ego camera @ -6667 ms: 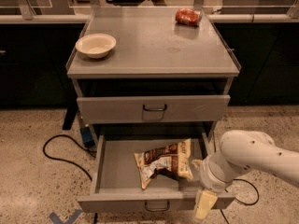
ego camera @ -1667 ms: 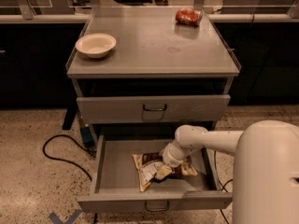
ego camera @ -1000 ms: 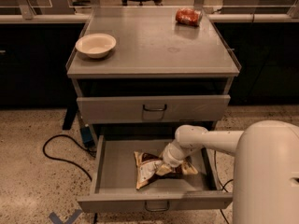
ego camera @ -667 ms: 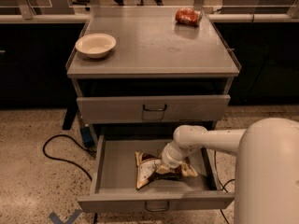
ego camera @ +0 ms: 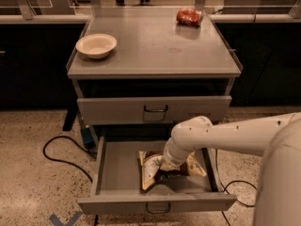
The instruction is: Pick brown chip bag from middle drawer and place on counter
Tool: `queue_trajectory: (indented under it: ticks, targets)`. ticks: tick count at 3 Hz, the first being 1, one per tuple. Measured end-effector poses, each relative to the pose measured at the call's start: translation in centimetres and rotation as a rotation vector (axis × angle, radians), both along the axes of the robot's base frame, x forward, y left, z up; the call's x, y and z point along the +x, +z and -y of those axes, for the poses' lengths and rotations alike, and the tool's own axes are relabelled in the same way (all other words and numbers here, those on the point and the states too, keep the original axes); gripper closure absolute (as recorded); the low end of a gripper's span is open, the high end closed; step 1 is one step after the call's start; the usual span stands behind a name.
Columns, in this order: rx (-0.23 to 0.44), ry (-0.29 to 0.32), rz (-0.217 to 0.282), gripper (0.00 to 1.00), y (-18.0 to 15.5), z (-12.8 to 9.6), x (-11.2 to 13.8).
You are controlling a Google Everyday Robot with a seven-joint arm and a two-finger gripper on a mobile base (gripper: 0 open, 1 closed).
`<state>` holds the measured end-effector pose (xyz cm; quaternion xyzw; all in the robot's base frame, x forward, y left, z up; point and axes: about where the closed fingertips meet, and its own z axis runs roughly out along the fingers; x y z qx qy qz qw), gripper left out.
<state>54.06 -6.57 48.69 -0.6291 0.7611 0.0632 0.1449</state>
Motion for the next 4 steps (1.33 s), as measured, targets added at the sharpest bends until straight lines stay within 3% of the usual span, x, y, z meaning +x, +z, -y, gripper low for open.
queue_trajectory:
  ticks: [1, 3, 4]
  targets:
    - [-0.052, -0.019, 0.084, 1.0, 7.4, 0.9, 0.0]
    - [-0.053, -0.069, 0.257, 1.0, 22.2, 3.3, 2.2]
    - [-0.05, -0.067, 0.269, 1.0, 22.9, 3.2, 2.4]
